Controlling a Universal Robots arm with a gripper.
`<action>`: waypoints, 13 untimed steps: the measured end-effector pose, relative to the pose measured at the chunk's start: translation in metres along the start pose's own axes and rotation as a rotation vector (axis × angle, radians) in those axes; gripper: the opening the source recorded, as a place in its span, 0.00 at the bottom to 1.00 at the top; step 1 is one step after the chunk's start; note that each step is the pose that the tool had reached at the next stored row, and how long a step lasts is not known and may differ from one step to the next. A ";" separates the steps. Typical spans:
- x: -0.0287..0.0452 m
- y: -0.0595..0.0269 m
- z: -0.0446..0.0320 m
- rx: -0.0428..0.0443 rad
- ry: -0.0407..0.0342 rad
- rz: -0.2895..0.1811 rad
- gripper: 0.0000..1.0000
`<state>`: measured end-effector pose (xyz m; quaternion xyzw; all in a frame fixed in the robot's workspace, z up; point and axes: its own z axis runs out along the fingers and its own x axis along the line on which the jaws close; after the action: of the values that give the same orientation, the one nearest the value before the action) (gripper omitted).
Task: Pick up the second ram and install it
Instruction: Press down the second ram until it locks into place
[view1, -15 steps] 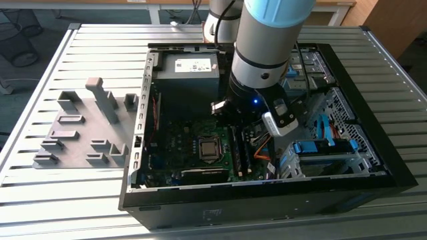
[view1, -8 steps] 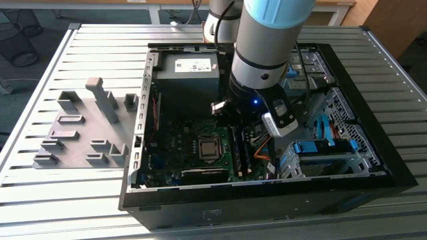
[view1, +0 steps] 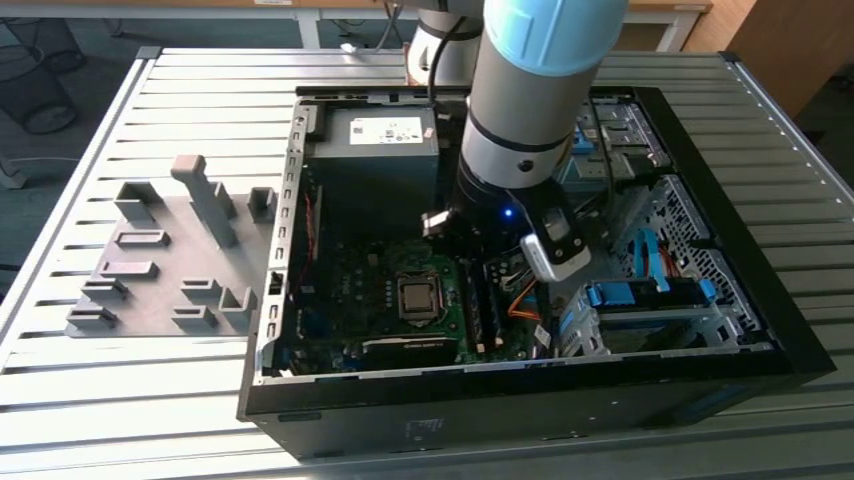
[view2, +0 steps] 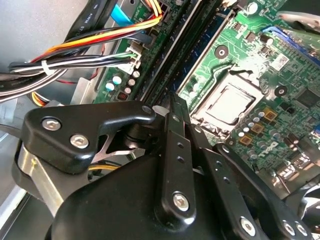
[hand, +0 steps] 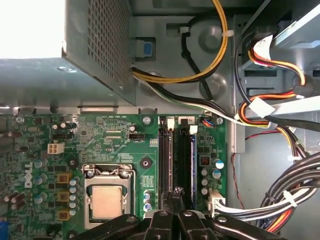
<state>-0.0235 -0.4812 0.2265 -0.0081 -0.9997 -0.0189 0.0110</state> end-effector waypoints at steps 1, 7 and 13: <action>0.0000 0.0000 0.0007 0.0000 0.0000 0.000 0.11; -0.0001 -0.0002 0.0054 0.0003 0.0001 0.000 0.11; -0.0002 -0.0004 0.0107 0.0006 0.0002 0.000 0.11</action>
<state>-0.0235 -0.4812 0.2158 -0.0081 -0.9997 -0.0186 0.0111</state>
